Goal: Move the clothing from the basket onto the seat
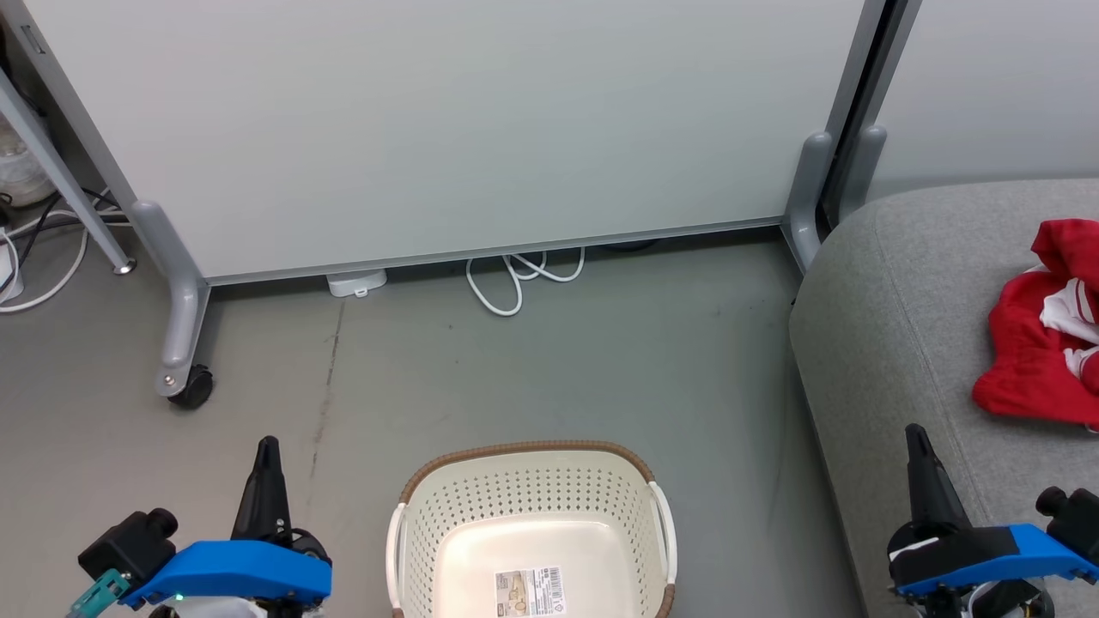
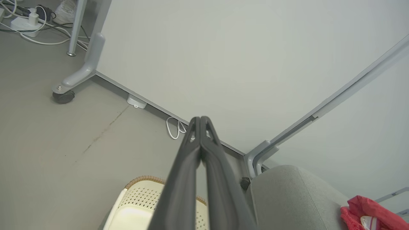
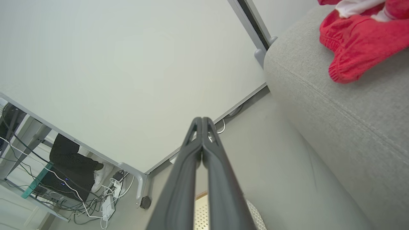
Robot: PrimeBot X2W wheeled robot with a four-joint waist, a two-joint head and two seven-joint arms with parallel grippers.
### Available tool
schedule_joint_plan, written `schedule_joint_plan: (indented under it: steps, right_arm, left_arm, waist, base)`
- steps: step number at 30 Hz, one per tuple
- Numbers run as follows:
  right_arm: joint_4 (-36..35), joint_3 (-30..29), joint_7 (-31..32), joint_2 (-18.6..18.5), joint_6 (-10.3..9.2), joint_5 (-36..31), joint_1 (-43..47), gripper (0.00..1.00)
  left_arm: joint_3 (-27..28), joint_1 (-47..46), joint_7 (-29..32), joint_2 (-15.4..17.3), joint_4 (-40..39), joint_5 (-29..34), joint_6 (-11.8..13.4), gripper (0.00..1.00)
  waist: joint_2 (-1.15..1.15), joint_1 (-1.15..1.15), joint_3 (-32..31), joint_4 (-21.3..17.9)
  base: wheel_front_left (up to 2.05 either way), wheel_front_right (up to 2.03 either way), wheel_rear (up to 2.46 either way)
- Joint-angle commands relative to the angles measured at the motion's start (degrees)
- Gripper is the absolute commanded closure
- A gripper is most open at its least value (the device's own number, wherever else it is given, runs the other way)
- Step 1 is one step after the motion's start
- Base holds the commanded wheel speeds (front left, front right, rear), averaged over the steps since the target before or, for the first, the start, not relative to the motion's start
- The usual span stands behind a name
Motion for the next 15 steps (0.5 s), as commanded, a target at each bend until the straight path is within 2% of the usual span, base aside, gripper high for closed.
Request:
schedule_joint_plan:
  steps: [1, 15]
  right_arm:
    - [-1.0, -0.1, 0.5, -0.2, 0.00, 1.5, -1.1, 1.00]
    - [-1.6, -0.3, 3.4, -0.2, 0.00, 12.9, -1.5, 1.00]
  left_arm:
    - [0.4, -1.9, 0.3, 0.1, -1.1, -1.4, -0.4, 1.00]
    - [1.6, -2.3, 3.3, 0.1, -1.7, -12.8, -0.5, 1.00]
  waist:
    - [0.00, 0.00, 0.0, 0.0]
    - [0.00, 0.00, -0.1, -0.3]
  base:
    - [0.00, 0.00, 0.00]
    - [0.00, 0.00, 0.00]
